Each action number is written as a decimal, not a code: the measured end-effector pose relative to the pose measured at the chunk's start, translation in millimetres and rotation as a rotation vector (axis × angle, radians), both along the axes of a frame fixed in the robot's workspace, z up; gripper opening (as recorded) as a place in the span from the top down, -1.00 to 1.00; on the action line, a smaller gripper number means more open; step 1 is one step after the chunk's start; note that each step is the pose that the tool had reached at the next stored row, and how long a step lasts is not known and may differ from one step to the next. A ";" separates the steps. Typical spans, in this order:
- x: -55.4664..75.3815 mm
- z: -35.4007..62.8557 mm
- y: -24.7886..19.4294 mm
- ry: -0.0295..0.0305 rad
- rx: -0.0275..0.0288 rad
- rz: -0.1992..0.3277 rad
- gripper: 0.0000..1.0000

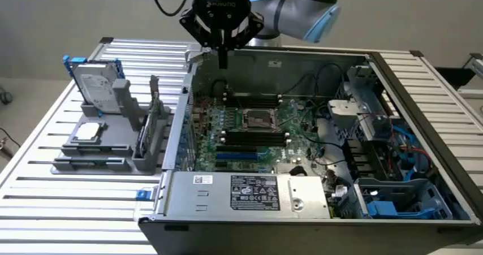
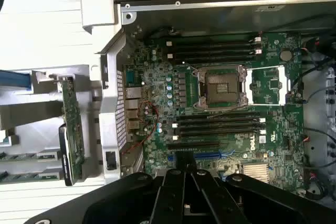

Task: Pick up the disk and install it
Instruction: 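Reach for the disk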

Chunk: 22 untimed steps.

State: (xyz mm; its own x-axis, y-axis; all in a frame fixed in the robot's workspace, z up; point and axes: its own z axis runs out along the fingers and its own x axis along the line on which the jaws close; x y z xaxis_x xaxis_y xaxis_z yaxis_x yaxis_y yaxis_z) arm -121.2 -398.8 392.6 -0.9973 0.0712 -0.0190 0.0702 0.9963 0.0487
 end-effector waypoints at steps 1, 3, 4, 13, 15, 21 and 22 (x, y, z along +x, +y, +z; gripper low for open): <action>0.0 0.0 0.0 0.0000 0.0000 0.000 0.79; 0.0 0.0 0.0 0.0000 0.0000 0.000 0.79; 0.0 0.0 0.0 0.0000 0.0000 0.000 0.79; -25.3 -0.1 5.3 0.0000 0.0002 0.000 0.79; -34.4 -0.1 7.6 0.0000 0.0003 0.000 0.79; -61.8 -0.8 19.2 0.0000 -0.0011 0.000 0.79; -66.0 -1.0 22.2 0.0000 -0.0017 0.000 0.79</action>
